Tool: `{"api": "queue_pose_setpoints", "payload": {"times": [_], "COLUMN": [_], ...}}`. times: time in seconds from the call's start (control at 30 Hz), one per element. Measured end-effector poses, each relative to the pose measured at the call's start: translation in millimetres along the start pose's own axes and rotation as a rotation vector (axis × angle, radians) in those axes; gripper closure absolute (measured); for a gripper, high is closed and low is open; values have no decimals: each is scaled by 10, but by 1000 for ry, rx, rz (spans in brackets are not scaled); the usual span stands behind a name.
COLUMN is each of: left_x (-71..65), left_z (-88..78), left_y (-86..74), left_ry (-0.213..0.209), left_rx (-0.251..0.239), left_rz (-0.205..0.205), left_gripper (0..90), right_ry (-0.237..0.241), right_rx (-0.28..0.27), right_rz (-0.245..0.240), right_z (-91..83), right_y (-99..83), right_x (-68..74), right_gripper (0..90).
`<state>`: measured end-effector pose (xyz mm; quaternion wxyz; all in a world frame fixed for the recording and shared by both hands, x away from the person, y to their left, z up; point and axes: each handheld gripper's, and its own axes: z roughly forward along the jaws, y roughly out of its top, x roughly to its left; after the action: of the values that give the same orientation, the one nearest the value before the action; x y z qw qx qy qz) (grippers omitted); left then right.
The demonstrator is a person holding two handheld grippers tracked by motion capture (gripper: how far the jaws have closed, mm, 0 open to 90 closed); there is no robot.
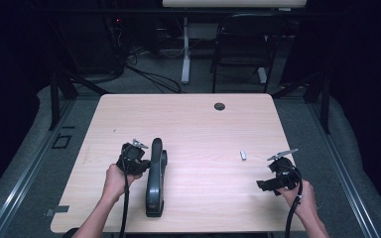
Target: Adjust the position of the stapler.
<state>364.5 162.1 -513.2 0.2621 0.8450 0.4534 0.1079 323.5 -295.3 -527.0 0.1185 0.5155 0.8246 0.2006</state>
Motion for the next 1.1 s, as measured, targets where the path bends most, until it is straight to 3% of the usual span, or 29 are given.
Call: {"api": "queue_pose_setpoints", "payload": {"times": [0.2, 0.7, 0.83, 0.93, 1.0, 1.1], "left_x": [-42, -147, -158, -120, -104, -59], "left_z": [22, 93, 72, 38, 19, -41], "left_y": [48, 147, 148, 151, 154, 171], "left_ry": [-20, -120, -128, -132, -120, -105], "left_rx": [-10, -17, -27, -42, -45, -62], "left_rz": [14, 68, 69, 50, 39, -17], "left_gripper": [900, 900, 895, 824, 724, 544], "right_ry": [4, 7, 1, 3, 3, 4], "right_rx": [-1, 4, 6, 5, 6, 10], "right_rz": [2, 1, -4, -4, -5, -8], "right_z": [2, 7, 2, 1, -3, -8], "right_y": [0, 1, 0, -3, -3, -4], "right_x": [5, 11, 7, 4, 4, 0], "right_gripper": [140, 140, 140, 140, 140, 140]}}
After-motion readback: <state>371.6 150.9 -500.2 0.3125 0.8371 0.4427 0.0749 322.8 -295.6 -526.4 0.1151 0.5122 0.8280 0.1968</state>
